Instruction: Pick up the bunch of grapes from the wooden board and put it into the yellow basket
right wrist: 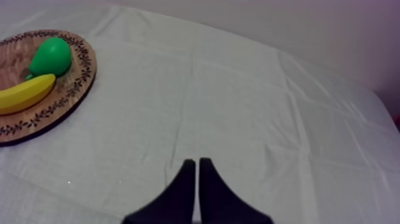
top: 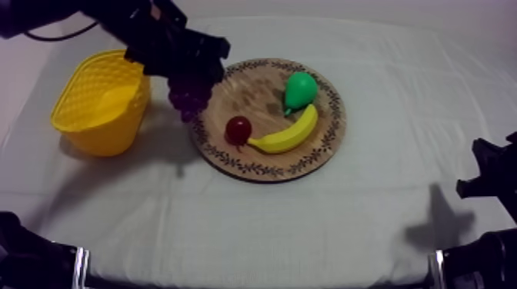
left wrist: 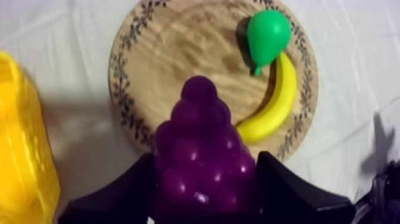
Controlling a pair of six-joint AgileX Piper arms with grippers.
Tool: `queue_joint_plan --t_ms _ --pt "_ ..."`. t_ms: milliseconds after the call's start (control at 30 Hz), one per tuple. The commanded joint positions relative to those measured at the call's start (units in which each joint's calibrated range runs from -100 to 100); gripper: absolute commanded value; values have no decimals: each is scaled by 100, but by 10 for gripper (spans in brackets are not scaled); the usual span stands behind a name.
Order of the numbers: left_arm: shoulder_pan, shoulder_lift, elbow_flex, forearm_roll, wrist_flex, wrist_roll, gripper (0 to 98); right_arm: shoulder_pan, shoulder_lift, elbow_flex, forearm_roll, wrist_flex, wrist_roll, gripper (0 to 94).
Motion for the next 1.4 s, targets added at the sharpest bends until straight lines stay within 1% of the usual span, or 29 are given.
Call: queue_joint_plan --t_ms 0,233,500,667,833,1100,1367 --pt "-12 -354 524 20 -78 -11 533 1 -2 -1 1 1 1 5" --pt "-339 -920 1054 81 -155 -102 535 1 -2 -1 1 1 1 5" --pt "-1102 -1040 1004 156 -57 -357 535 1 -2 -1 1 1 1 5" --pt "-1552 -997 801 162 69 -481 535 1 -2 -1 1 1 1 5" --pt "-1899 -879 568 140 180 -569 536 1 -2 -1 1 1 1 5" --pt "-2239 -405 294 74 150 -672 537 1 -2 -1 1 1 1 5" --pt "-2431 248 467 61 -206 -796 537 1 -2 -1 1 1 1 5"
